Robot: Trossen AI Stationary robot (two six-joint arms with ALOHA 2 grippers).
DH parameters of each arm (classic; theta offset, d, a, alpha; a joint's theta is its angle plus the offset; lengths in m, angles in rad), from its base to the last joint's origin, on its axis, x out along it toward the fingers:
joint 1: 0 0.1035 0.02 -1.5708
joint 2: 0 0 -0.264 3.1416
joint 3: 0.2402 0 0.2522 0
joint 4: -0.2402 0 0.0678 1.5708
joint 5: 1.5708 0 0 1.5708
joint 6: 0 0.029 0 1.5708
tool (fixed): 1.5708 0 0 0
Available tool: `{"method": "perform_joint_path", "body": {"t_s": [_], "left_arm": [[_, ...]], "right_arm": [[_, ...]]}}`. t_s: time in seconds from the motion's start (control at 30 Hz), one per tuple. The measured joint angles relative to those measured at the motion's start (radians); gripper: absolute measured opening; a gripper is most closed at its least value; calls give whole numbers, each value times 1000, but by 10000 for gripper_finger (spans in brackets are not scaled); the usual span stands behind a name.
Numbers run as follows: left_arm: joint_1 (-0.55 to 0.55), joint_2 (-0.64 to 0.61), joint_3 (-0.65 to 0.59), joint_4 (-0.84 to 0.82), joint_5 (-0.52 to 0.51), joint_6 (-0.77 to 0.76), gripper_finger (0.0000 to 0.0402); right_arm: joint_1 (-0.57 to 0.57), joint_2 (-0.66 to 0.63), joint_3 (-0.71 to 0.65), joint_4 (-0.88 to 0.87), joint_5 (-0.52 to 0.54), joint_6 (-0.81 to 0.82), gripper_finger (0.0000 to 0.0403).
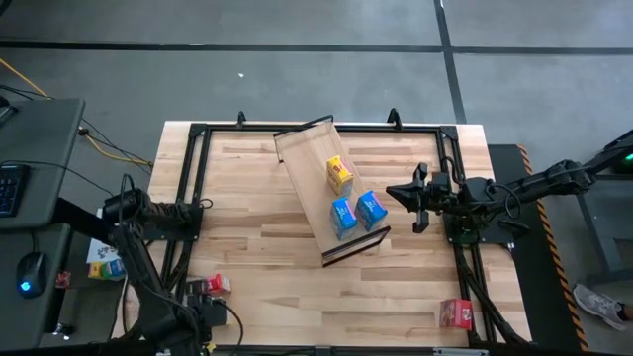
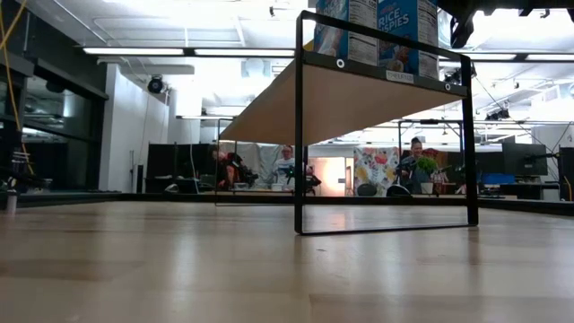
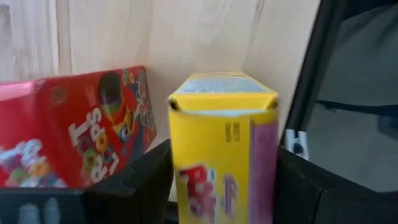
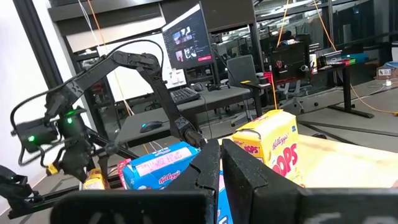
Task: Stack cereal on shelf
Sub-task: Put the yellow cereal box on the shelf aligned with the other yellow cereal box
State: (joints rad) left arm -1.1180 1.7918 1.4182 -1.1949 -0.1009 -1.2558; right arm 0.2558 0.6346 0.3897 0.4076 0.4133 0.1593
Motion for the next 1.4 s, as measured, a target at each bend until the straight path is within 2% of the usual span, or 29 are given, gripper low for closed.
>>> {"method": "perform_joint_path", "body": {"t_s": [0.3, 0.4, 0.6, 0.7, 0.83, 0.93, 1.03, 1.1, 1.23, 1.3, 1.4], "left_arm": [[25, 27, 0, -6, 13, 56, 208], [30, 22, 0, -7, 29, 63, 183], [47, 22, 18, -15, 60, 123, 98], [66, 23, 74, -35, 62, 155, 71], [88, 23, 225, -85, 45, 252, 71], [108, 22, 368, -124, -54, 396, 86], [131, 21, 492, -183, -278, 592, 96], [155, 20, 538, -245, -427, 722, 97], [252, 21, 573, -386, -630, 986, 96], [337, 13, 573, -368, -680, 1135, 95], [499, -17, 573, -345, -637, 1367, 95]], "right_arm": [[0, 0, 0, 0, 0, 0, 11], [0, 0, 0, 0, 0, -1, 12], [0, 0, 0, 0, 0, -2, 12], [0, 0, 0, 0, 0, -2, 12], [0, 0, 0, 0, 0, -2, 11], [0, 0, 0, 0, 0, -2, 11], [0, 0, 0, -1, 0, -2, 12], [0, 0, 0, -8, 0, -2, 12], [0, 0, 0, -12, 1, -2, 12], [0, 0, 0, -13, 1, -2, 12], [0, 0, 0, -15, 3, -2, 12]]}}
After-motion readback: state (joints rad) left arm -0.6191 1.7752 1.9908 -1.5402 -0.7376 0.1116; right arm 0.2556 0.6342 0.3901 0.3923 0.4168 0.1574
